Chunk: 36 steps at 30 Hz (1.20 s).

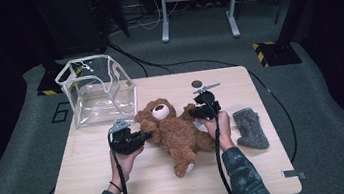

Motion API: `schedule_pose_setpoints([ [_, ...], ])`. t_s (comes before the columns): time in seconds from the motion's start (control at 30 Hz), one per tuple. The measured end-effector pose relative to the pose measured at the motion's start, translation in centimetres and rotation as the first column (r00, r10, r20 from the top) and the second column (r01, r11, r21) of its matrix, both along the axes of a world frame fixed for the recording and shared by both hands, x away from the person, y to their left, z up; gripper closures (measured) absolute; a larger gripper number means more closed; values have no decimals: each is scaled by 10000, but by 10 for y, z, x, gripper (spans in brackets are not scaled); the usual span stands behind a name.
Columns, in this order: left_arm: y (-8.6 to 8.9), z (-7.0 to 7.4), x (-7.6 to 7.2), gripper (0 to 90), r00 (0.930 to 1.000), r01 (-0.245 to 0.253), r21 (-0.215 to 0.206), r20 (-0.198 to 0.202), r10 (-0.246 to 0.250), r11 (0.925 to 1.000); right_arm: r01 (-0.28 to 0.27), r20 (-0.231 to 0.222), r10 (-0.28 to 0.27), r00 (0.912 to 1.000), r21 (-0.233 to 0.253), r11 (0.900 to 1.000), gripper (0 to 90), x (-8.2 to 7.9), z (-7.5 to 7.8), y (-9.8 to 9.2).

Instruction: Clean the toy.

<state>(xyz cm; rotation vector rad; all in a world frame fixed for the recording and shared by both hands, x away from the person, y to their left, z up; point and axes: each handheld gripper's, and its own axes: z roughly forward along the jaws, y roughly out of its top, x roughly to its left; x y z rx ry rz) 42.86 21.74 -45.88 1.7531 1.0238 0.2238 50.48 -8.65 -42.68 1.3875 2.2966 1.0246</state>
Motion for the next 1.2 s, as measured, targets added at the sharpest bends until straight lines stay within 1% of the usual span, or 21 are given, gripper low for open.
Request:
schedule_pose_setpoints([
  [0.07, -1, 2, 0, 753, 10000, -25, -43, 23, 25, 10000, 36, 274, -33, 9996, -94, 9999, 795, -6, 6, 1],
  [0.1, -1, 3, 0, 754, 10000, -22, -133, -10, 22, 9999, 153, 315, -148, 9994, -144, 9998, 797, -10, 11, 2],
  [0.13, 0, 4, 1, 754, 10000, 9, -117, -47, -9, 9999, 181, 528, -172, 9985, -157, 9997, 799, -13, 15, 1],
  [0.17, 1, 6, 2, 754, 10000, -22, -181, -16, 22, 9998, 175, 579, -157, 9982, -314, 9994, 799, -17, 18, 0],
  [0.2, 1, 8, 3, 754, 10000, 26, -298, -80, -29, 9996, 239, 630, -218, 9978, -317, 9992, 799, -20, 22, 0],
  [0.27, 3, 13, 7, 753, 9999, 29, -374, -135, -34, 9993, 395, 586, -379, 9976, -250, 9989, 799, -25, 29, -4],
  [0.33, 4, 17, 11, 753, 9995, 29, -515, -327, -46, 9987, 428, 607, -408, 9973, -314, 9986, 799, -33, 36, -8],
  [0.37, 5, 18, 14, 753, 9991, 61, -588, -413, -85, 9983, 487, 594, -473, 9971, -236, 9985, 798, -37, 40, -10],
  [0.5, 2, 20, 25, 750, 9965, 120, -700, -815, -177, 9975, 438, 524, -422, 9977, -295, 9986, 795, -51, 45, -16],
  [0.57, 0, 19, 30, 747, 9950, 120, -588, -985, -177, 9982, 496, 443, -483, 9978, -278, 9984, 791, -55, 44, -17],
  [0.63, -2, 17, 35, 740, 9922, 45, -580, -1241, -117, 9983, 589, 413, -575, 9975, -311, 9978, 786, -55, 38, -20],
  [0.67, -3, 15, 37, 735, 9922, -17, -528, -1243, -49, 9986, 603, 415, -591, 9974, -282, 9978, 782, -54, 34, -21],
  [0.73, -5, 11, 41, 721, 9898, -76, -384, -1425, 20, 9992, 784, 313, -775, 9965, -266, 9966, 774, -53, 26, -21],
  [0.8, -6, 6, 46, 707, 9861, -203, -274, -1655, 155, 9994, 854, 293, -845, 9960, -303, 9959, 765, -50, 19, -22],
  [0.83, -7, 3, 48, 696, 9824, -355, -301, -1846, 293, 9989, 921, 243, -914, 9955, -313, 9953, 760, -49, 14, -21],
  [0.9, -9, -1, 50, 667, 9791, -464, -142, -1988, 427, 9988, 938, 204, -932, 9954, -273, 9952, 748, -47, 8, -19],
  [0.93, -9, -2, 51, 641, 9776, -542, -178, -2047, 494, 9984, 963, 157, -959, 9953, -310, 9949, 746, -47, 5, -17],
  [1.0, -8, -1, 51, 625, 9785, -564, -92, -1994, 535, 9984, 954, 287, -943, 9951, -410, 9946, 745, -49, 2, -16],
  [1.03, -7, -1, 51, 602, 9781, -668, -46, -1977, 646, 9978, 955, 263, -945, 9952, -377, 9947, 745, -50, 2, -16],
  [1.1, -4, -1, 52, 587, 9799, -622, 128, -1889, 635, 9980, 935, 358, -923, 9951, -330, 9951, 745, -50, 1, -17],
  [1.2, 0, 0, 52, 546, 9774, -844, 91, -1940, 845, 9964, 1005, 314, -996, 9945, -281, 9945, 743, -49, -1, -19],
])
